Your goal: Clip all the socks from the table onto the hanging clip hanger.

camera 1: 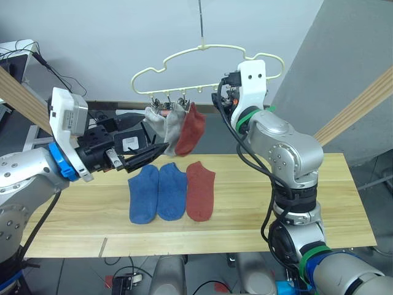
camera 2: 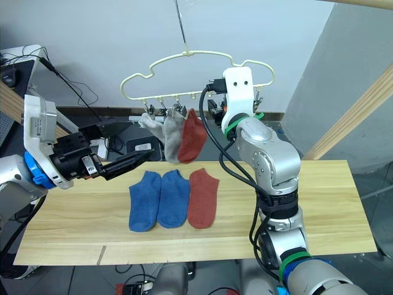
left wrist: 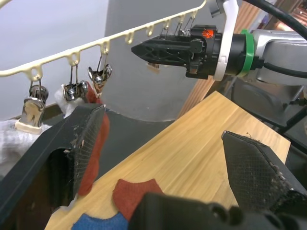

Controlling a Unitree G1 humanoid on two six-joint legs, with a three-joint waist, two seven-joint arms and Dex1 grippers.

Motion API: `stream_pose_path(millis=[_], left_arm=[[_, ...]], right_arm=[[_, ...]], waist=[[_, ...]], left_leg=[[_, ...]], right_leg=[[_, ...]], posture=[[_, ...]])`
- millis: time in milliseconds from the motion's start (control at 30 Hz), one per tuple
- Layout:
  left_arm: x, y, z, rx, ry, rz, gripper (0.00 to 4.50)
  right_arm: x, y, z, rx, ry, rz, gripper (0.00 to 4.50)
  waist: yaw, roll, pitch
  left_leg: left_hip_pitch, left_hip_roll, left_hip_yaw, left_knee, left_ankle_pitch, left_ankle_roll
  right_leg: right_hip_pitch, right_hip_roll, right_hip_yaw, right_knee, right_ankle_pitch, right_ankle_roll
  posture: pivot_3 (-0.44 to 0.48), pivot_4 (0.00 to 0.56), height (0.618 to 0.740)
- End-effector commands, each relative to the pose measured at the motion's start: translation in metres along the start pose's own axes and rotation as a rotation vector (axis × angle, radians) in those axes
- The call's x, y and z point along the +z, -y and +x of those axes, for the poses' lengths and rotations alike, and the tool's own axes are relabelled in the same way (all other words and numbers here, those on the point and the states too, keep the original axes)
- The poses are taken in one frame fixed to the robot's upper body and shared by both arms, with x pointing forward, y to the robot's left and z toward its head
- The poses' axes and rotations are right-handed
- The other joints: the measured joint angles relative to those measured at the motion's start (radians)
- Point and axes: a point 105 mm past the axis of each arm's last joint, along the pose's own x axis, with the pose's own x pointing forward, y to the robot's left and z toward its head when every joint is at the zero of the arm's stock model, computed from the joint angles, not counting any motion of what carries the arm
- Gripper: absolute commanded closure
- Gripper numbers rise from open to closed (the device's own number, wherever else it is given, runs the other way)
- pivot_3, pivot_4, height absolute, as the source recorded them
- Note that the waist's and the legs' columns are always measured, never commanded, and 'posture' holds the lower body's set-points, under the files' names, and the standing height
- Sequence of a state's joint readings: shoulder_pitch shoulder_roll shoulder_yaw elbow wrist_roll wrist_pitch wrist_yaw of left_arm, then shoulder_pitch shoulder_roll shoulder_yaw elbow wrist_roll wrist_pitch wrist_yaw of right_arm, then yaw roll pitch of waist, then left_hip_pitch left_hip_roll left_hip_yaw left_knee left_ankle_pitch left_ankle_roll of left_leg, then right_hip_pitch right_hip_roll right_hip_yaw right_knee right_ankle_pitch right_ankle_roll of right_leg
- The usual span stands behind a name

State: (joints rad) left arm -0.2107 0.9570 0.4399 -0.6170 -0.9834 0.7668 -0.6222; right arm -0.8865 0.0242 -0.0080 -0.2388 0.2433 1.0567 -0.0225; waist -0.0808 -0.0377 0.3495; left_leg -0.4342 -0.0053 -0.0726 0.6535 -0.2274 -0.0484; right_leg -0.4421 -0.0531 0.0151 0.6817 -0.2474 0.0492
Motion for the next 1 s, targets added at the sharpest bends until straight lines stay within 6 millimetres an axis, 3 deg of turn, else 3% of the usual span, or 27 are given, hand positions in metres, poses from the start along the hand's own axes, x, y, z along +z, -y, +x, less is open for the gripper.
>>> stream_pose_path(millis=[33, 533, 633, 700, 833, 1000], left_arm=[[0.0089, 0.0038, -0.0027, 0.002, 0.028, 0.041, 0.0], [0.0048, 0.0041, -0.0039, 0.004, 0.015, 0.041, 0.0], [0.0045, 0.0045, -0.0037, 0.002, 0.015, 0.042, 0.0], [0.0044, 0.0045, -0.0036, 0.001, 0.015, 0.042, 0.0], [0.0033, 0.0047, -0.003, 0.0, 0.013, 0.04, 0.0], [-0.0007, 0.0059, 0.0, 0.002, 0.008, 0.033, 0.0]], right_arm=[[0.0204, -0.0067, -0.0019, 0.018, 0.081, -0.01, 2.26], [0.0227, -0.0063, 0.0024, 0.003, 0.09, -0.008, 2.26], [0.022, -0.0056, 0.0024, -0.002, 0.088, -0.009, 2.85], [0.0214, -0.0049, 0.0023, -0.006, 0.084, -0.009, 3.57], [0.0205, -0.0032, 0.0021, -0.016, 0.081, -0.004, 4.49], [0.0208, -0.0033, 0.0016, -0.017, 0.081, -0.003, 4.49]], waist=[[0.001, 0.0, 0.0], [0.001, 0.0, 0.0], [0.001, 0.0, 0.0], [0.001, 0.0, 0.0], [0.0, 0.0, 0.0], [0.0, 0.0, 0.0]], left_leg=[[0.0, 0.0, 0.0, 0.0, 0.0, 0.0], [0.0, 0.0, 0.0, 0.0, 0.0, 0.0], [0.0, 0.0, 0.0, 0.0, 0.0, 0.0], [0.0, 0.0, 0.0, 0.0, 0.0, 0.0], [0.0, 0.0, 0.0, 0.0, 0.0, 0.0], [0.0, 0.0, 0.0, 0.0, 0.0, 0.0]], right_leg=[[0.0, 0.0, 0.0, 0.0, 0.0, 0.0], [0.0, 0.0, 0.0, 0.0, 0.0, 0.0], [0.0, 0.0, 0.0, 0.0, 0.0, 0.0], [0.0, 0.0, 0.0, 0.0, 0.0, 0.0], [0.0, 0.0, 0.0, 0.0, 0.0, 0.0], [0.0, 0.0, 0.0, 0.0, 0.0, 0.0]], posture=[[-0.034, 0.287, 0.74], [-0.036, 0.287, 0.74], [-0.036, 0.287, 0.74], [-0.04, 0.288, 0.74], [-0.041, 0.291, 0.74], [-0.044, 0.295, 0.74]])
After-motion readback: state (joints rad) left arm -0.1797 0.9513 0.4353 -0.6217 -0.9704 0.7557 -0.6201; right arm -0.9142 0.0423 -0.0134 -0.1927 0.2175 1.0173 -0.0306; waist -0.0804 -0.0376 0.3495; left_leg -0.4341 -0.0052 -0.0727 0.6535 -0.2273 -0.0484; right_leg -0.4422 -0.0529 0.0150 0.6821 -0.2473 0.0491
